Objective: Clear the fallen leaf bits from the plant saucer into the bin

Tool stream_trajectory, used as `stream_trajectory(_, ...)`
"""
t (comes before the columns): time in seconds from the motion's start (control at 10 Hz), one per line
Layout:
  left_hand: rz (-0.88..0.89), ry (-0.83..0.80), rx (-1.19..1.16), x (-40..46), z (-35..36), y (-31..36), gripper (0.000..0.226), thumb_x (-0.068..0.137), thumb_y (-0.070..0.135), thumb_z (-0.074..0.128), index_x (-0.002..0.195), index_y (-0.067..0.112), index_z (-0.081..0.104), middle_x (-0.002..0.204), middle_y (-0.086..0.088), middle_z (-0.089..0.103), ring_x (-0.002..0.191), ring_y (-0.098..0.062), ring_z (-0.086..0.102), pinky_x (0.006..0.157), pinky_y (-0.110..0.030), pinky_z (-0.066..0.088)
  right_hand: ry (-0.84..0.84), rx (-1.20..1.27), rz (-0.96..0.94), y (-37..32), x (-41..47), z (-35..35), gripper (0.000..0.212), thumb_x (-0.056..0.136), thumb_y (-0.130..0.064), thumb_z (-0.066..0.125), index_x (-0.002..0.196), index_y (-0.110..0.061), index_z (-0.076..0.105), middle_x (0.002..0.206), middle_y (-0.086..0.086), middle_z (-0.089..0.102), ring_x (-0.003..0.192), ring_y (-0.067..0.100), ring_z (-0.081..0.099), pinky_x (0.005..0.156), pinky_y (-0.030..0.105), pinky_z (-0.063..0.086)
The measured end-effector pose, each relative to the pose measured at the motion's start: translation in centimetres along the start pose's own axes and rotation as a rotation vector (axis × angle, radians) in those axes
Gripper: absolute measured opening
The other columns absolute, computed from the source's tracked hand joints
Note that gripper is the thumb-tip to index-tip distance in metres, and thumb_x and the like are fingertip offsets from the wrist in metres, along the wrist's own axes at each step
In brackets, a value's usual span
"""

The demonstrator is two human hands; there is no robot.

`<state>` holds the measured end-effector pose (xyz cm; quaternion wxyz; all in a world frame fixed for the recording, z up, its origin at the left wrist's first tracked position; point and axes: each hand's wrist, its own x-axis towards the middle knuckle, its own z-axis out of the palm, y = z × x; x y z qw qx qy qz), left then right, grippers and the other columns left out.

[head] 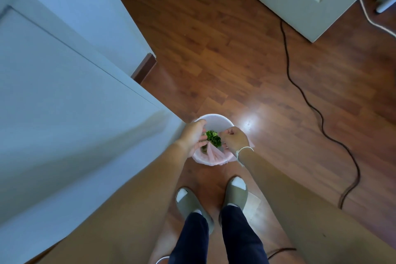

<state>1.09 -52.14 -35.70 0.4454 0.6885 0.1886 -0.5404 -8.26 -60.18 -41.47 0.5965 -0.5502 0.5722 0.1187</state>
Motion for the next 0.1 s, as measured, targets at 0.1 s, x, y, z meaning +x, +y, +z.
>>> stream_trajectory(0.1,0.061,0.037,0.087,-1.76,-0.19,1.63,0.026,0.096,0.027,0.045,0.116,0.012,0.049,0.117,-0.008,0.05,0.11,-0.026,0.053,0.092,-0.035,0.046,0.026,-0.059,-0.047,-1.63,-1.33,-0.98,0.022,0.083,-0.021,0.06,0.065,-0.022,0.046,0.077,0.008,0.059,0.073,0.024,0.052,0.077,0.039,0.05)
